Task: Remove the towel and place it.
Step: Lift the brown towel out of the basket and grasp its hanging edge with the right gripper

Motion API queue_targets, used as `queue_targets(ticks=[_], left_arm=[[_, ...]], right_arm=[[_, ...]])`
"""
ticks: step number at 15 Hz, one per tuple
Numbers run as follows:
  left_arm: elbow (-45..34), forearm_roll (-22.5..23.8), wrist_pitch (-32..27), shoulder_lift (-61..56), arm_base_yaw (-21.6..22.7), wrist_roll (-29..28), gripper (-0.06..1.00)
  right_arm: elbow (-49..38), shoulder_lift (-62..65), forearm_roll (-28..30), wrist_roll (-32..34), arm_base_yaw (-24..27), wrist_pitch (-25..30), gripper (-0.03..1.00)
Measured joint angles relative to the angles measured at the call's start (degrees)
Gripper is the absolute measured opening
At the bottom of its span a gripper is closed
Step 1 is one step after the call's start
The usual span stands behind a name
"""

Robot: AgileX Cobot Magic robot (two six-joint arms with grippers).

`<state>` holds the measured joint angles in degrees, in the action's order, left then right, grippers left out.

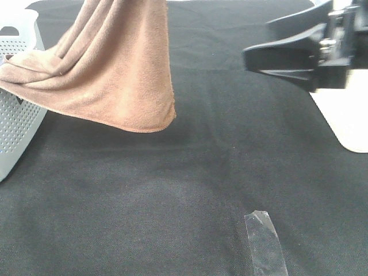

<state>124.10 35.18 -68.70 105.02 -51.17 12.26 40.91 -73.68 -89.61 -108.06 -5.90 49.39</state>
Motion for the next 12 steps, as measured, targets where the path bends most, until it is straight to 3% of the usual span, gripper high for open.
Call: queue_targets(ticks=[3, 6, 12], left_arm=[[0.00, -4.35, 2.52, 0.00, 0.00, 1.83, 0.00], [0.00, -7.10, 5.27, 0.11, 0.00, 3.44, 0.00], [0.00, -8.31, 6.93, 0.11, 0.00, 4.58, 0.00]], right_arm=[[0.40, -7.51, -6.59, -7.96, 0.00, 7.79, 0.77], [3.78, -14.15, -6.88, -9.00, -0.17, 13.01, 0.77], [12.78, -25.21, -4.24, -7.62, -7.05, 12.43, 0.77]])
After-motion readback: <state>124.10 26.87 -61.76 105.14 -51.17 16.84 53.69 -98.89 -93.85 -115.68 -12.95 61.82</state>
